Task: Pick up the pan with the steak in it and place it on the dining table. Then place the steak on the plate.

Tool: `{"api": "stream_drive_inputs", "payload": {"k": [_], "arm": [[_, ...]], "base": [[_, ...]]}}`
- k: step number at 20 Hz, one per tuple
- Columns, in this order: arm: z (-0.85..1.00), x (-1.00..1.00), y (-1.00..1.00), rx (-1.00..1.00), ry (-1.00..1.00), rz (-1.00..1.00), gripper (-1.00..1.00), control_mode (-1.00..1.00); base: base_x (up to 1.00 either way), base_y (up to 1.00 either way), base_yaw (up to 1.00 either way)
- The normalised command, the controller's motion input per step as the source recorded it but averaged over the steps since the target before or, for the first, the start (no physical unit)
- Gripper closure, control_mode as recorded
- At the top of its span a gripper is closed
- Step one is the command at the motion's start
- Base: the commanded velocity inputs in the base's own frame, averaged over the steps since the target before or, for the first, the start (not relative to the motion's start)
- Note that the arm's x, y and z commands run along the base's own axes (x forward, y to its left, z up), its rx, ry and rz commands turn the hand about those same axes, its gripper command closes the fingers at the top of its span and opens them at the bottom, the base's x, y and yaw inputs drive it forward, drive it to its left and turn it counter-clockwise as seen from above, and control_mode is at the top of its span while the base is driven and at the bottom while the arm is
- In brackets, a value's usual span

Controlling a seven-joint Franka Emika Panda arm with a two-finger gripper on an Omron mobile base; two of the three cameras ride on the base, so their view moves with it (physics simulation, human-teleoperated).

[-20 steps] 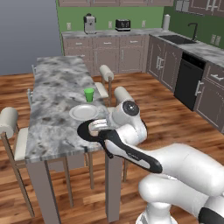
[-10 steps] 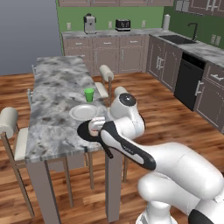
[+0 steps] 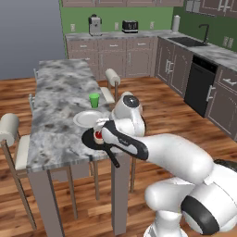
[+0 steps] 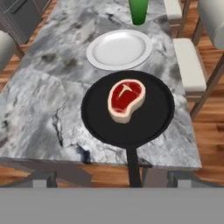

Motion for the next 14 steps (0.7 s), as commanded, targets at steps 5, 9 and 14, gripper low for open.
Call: {"api": "stream_drive_inputs", "payload": {"k": [5,9,14], "arm": [[-0.22,0.73,0.08,0.00,0.05,-0.01,-1.00,-1.00],[-0.15,0.40,0.06,0.00,0.07,0.00,-1.00,-1.00],[-0.06,0.09,0.02,-0.01,0.05,0.00,-1.00,-1.00]], "base": [[0.00,0.00,0.00],[0.00,0.00,0.00],[0.00,0.00,0.00]]}}
